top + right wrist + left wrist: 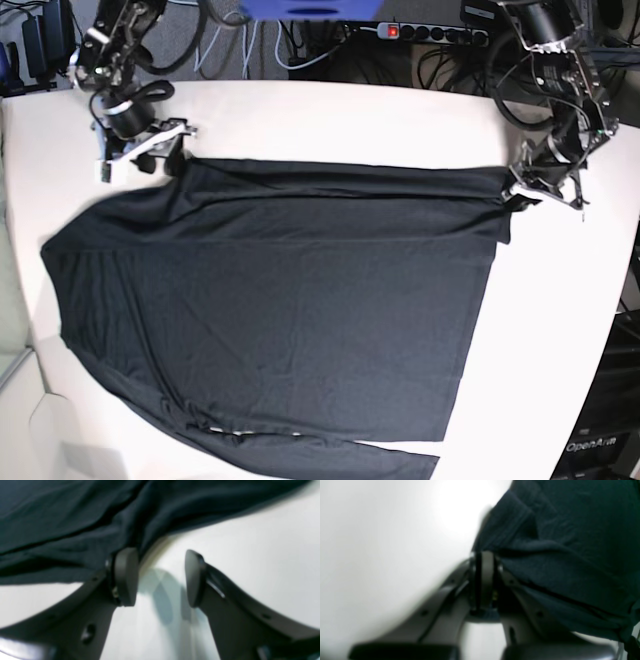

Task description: Fold the T-shirt properly

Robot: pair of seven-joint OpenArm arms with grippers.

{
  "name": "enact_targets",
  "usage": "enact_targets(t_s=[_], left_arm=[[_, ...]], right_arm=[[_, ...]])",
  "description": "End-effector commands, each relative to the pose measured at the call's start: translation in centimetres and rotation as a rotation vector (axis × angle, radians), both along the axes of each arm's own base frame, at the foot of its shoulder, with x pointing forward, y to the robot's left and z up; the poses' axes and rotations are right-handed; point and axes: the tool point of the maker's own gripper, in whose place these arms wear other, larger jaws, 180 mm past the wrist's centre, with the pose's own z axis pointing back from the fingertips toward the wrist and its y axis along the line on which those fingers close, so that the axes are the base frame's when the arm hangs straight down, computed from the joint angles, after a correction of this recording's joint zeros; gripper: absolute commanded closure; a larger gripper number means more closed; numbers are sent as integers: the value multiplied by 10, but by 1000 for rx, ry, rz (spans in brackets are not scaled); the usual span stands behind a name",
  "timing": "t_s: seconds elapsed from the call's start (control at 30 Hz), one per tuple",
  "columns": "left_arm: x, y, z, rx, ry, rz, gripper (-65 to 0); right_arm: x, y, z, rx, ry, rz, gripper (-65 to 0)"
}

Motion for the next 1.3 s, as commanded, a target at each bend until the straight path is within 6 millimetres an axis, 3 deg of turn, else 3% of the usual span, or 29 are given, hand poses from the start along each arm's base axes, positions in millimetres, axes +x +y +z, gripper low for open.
enact_targets(t_s=[0.0, 0.3, 0.47, 0.63, 1.27], left_arm=[[10, 6, 13, 16, -46, 1, 0], [10, 5, 13, 15, -46, 1, 0], [10, 5, 12, 13, -46, 1, 0], [10, 5, 12, 13, -46, 1, 0], [10, 4, 12, 11, -46, 3, 0]], right_arm=[[6, 3, 9, 1, -37, 14, -314], [18, 0, 38, -51, -97, 37, -314], [20, 2, 37, -53, -67, 50, -322], [14, 3, 22, -31, -24, 50, -391], [9, 14, 12, 8, 0, 42, -391]])
